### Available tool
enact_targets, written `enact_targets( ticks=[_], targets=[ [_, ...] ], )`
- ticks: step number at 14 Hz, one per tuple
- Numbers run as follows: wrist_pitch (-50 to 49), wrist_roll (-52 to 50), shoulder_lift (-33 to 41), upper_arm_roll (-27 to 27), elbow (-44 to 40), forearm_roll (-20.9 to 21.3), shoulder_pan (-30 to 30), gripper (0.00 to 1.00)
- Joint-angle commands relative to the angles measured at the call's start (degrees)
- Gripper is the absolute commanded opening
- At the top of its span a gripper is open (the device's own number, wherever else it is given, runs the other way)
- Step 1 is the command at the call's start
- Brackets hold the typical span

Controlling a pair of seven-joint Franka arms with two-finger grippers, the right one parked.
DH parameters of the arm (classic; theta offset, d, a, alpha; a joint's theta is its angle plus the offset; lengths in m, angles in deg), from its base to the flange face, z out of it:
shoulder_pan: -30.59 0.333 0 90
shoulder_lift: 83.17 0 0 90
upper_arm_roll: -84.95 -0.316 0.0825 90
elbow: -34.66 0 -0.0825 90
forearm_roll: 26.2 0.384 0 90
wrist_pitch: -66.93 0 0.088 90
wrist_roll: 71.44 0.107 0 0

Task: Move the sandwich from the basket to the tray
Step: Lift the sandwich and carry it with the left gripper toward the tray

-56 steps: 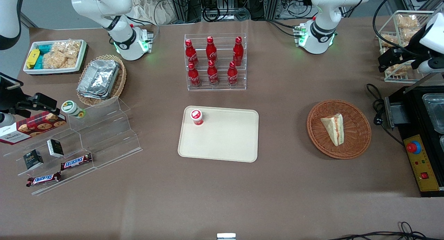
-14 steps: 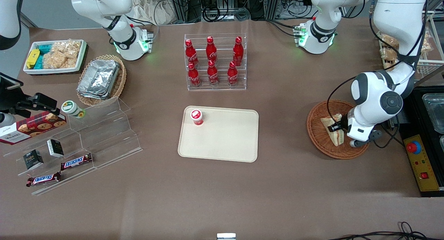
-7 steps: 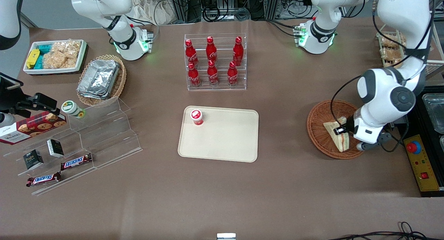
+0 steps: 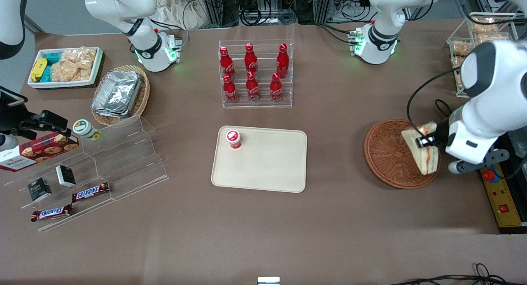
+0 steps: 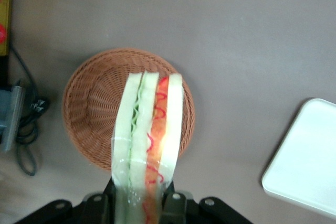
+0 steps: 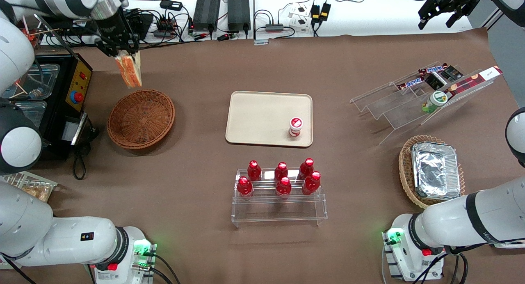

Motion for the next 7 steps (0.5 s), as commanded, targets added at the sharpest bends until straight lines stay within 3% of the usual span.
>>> enact_targets(
  ticks=[1, 3, 7],
  targets=[
    [-8.92, -0.74, -0.04, 3.56, -10.19, 1.38, -0.1, 0.35],
    [-15.77, -1.88, 0.31, 8.55, -15.73, 1.82, -0.1, 0.35],
    [-17.47, -16.79, 0.4, 21.73, -17.69, 3.23, -0.1, 0.34]
  ],
)
